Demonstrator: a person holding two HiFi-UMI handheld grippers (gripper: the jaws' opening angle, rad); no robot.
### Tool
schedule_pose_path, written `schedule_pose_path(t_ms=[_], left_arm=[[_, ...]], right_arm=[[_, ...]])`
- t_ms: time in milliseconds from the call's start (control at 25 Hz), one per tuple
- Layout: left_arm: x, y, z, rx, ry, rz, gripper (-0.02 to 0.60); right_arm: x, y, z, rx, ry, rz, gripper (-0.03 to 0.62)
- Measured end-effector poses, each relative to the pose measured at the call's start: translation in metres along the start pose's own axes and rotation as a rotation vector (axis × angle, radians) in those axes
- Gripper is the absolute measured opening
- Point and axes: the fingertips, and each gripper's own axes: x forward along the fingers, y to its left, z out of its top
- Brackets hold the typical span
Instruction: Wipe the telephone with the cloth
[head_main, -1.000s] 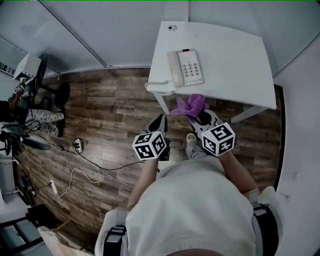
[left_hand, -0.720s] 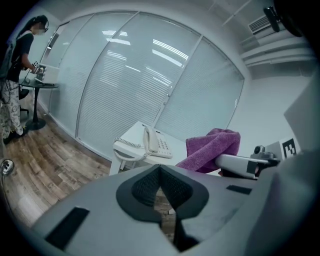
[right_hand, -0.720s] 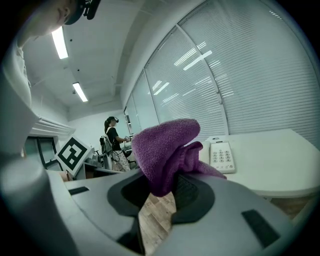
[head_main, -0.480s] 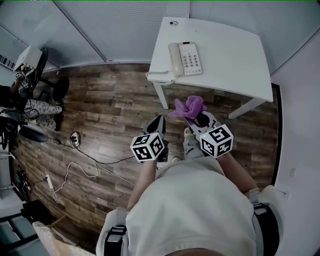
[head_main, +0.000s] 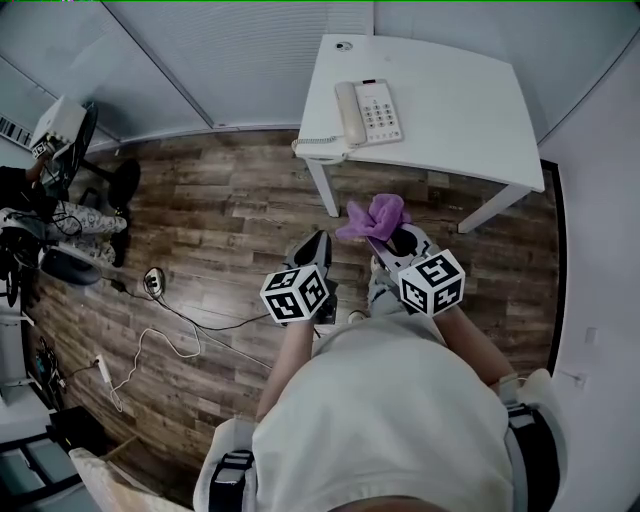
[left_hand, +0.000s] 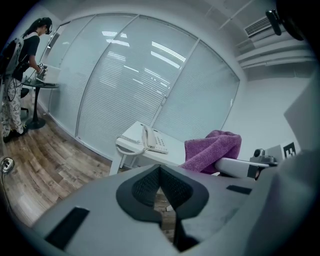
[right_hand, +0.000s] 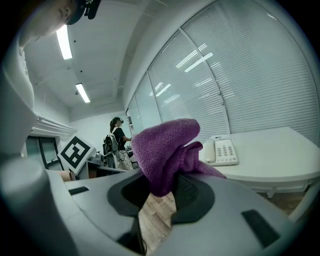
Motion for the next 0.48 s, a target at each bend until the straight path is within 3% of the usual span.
schedule_pose_path(t_ms=[480], left_arm=[[0.0049,-0.0082,-0.0002,-0.008,0.002,-0.023,0.02]], right_arm=[[-0.0018,-0.0077,-0.0045,0.004,0.022,-0.046,0.112]])
